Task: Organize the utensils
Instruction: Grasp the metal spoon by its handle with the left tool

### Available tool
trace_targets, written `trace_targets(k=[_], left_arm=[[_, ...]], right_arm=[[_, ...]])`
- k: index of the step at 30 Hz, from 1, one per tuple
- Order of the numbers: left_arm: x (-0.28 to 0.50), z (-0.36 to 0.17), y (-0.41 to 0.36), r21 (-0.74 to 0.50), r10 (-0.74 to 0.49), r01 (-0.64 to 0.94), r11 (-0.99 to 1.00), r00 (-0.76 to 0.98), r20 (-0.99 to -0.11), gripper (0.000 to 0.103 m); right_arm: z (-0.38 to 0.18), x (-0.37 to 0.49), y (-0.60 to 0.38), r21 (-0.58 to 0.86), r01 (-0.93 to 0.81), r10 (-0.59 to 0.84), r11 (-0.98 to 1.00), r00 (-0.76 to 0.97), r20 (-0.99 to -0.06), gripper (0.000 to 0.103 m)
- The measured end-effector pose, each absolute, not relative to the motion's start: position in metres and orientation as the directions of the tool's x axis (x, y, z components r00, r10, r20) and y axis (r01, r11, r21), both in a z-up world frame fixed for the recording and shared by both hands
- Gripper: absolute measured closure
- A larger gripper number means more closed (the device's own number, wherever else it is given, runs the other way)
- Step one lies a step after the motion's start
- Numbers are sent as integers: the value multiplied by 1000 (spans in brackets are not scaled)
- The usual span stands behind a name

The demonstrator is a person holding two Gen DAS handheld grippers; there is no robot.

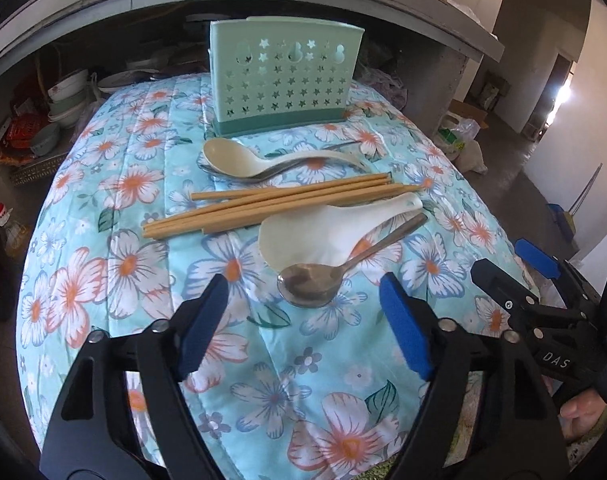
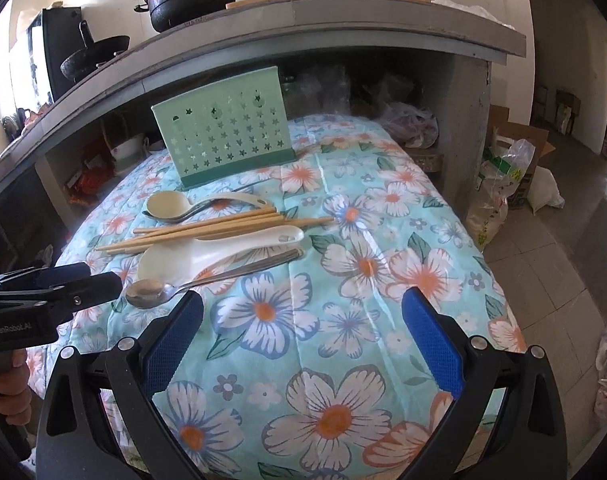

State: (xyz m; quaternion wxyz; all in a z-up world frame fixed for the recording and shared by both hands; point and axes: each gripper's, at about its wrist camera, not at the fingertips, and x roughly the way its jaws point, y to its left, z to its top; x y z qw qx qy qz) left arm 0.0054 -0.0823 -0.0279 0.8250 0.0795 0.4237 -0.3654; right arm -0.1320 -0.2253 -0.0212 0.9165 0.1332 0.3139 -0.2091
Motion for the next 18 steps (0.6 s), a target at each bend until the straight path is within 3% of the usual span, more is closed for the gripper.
trace_targets(k=[10,13,18], left_arm=[[35,-65,-88,-335,-556,583,740,249,-793,91],[38,-63,-75,-397,-591,563,725,212,-778,98],[48,-56,-31,-420,-576,482,769,237,-782,99]], right_arm=[[-38,-127,-243,157,488,-268,859,689,-674,6],[-40,-125,-246,159,493,-266,856,682,-681,6],[-37,-123,-244,144,494,-279,857,682,-676,6]])
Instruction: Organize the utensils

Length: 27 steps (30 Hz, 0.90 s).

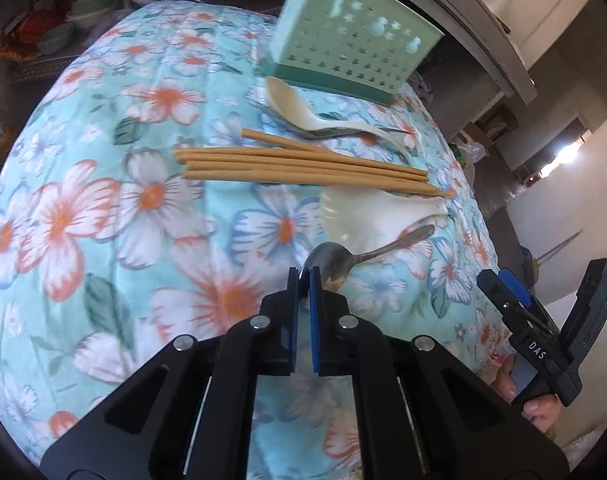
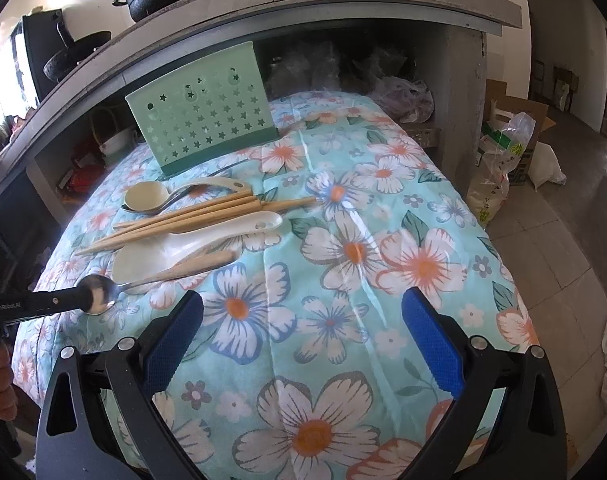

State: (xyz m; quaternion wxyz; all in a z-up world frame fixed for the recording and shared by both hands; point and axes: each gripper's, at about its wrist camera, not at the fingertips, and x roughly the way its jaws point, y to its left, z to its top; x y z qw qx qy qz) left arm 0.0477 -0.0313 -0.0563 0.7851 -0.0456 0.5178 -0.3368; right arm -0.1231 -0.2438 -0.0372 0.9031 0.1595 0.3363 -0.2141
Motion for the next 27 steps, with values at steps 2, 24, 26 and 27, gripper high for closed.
trace_targets(k=[2,24,26,27], left_arm=[[56,-59,-12,-442,-576,436,784,245,-780,99],[78,-69,55,-722,-776,287,630,191,-601,102],[78,-58,74,-718,-772,284,635,226,-594,102],[79,-51,85,-716,-769,281,639,247,-589,102]], right_arm=[[-36,-122,-241,137,491,-282,860,682,-675,6],[0,-102,-177,-51,376,-338,925,758,-558,16],[-4,-91,-164,-86,325,-313,942,758,-572,22],[-7,-85,-156,-101,289,-292,952,760,-581,25]])
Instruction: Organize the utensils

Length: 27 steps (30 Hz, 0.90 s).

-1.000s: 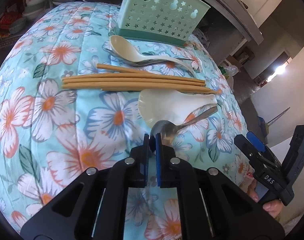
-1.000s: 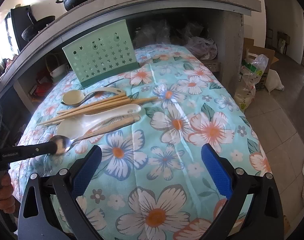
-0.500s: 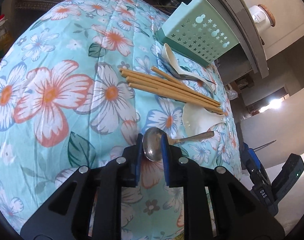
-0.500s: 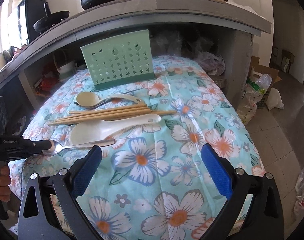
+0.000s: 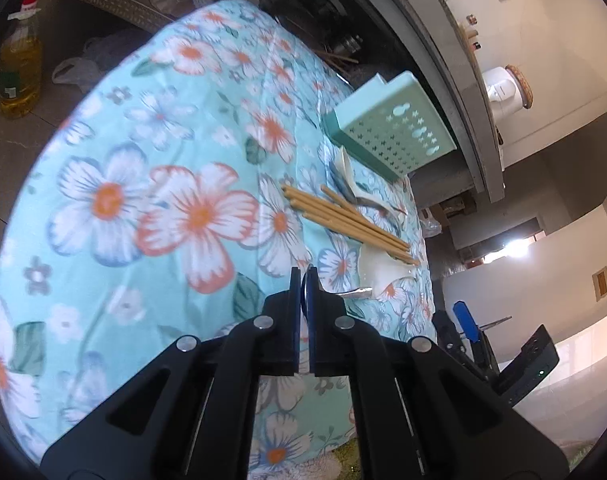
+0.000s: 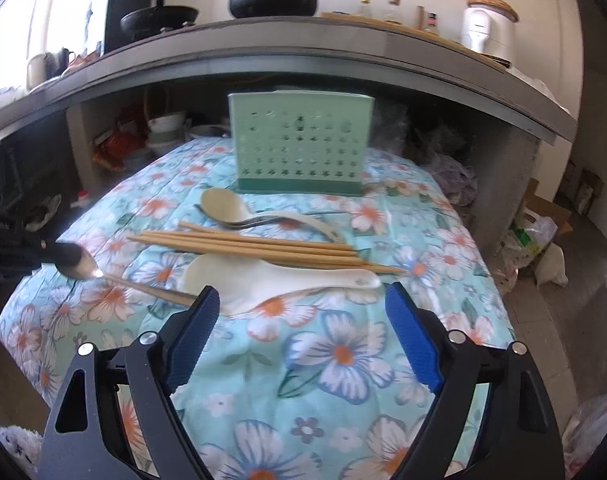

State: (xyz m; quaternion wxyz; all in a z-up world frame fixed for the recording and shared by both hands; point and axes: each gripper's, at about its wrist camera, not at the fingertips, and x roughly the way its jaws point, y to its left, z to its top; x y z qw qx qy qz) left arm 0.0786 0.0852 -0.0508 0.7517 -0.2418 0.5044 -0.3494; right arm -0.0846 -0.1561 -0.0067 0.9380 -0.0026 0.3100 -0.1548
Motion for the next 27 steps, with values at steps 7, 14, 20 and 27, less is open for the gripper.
trace_targets(k=[7,14,20,27], left_arm=[[81,-10,137,-717,-765,287,635,365,-531,102],[82,-3,146,-712,-756,291,639,409,-511,102],[84,3,142,-702,-749,301,645,429,-505,102],[91,32,131,-685,-752,352,637,479,-453,102]], right_arm=[[-33,-37,-104,-266,82,-241,961,725,-645,46],[-63,-5,-78,-447,29,-348,894,672,-654,69],[-64,-5,-73,-461,24,-366,887,644,-672,90],[-25,-37,-75,-369,-25,-265,929,653,-710,95]])
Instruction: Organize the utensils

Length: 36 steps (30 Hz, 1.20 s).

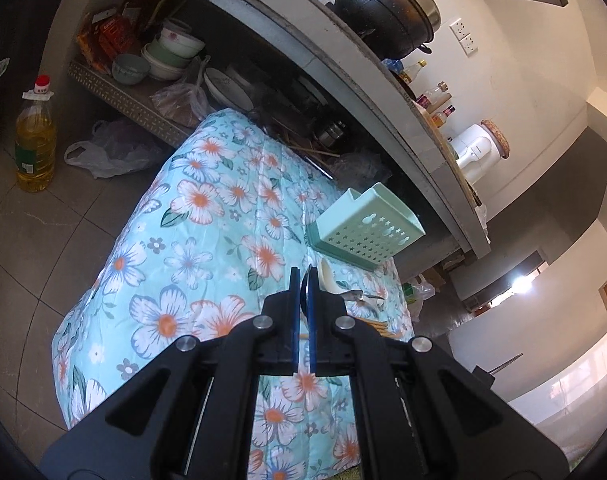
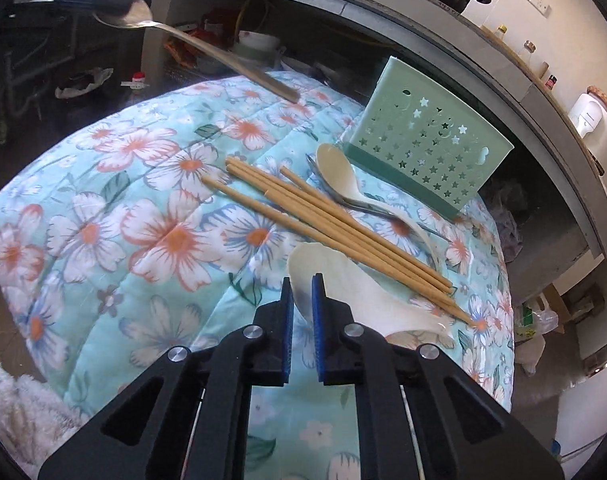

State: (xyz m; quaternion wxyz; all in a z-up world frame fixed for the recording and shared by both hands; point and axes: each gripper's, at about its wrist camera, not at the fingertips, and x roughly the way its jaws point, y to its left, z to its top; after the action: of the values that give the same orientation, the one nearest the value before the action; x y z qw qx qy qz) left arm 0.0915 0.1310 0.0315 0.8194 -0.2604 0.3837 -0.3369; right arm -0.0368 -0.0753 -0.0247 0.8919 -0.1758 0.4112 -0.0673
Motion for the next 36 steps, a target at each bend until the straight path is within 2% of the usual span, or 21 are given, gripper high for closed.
trace_targets(k=[7,12,16,20,24,32,36], left_arm=[[106,79,99,-647,-760,435,626,525,-383,102],[119,124,57,-544,-728,503,672,585,-358,102],[130,152,13,-408,-672,538,738,644,-367,102],[144,162,-32,-254,-599,545,799,686,-414,102],[159,162,-72,-139,-548,557,819,685,-480,102],[180,145,-131,43,-433,569,821,670,-603,102],[195,128,-148,54,-399,569,821,638,-659,102]], right_arm=[[44,-62,-106,-226,-10,-150,974,718,-680,99],[87,-63,-156,11,26,-13,1000,770,-638,101],[109,-64,-200,235,30,115,972,808,-578,101],[124,-67,-236,385,28,183,922,846,-500,101],[139,-74,-265,457,20,198,889,883,-425,101],[164,-85,-303,484,-9,187,875,928,-322,101],[173,-81,-317,485,-25,190,874,936,-295,101]])
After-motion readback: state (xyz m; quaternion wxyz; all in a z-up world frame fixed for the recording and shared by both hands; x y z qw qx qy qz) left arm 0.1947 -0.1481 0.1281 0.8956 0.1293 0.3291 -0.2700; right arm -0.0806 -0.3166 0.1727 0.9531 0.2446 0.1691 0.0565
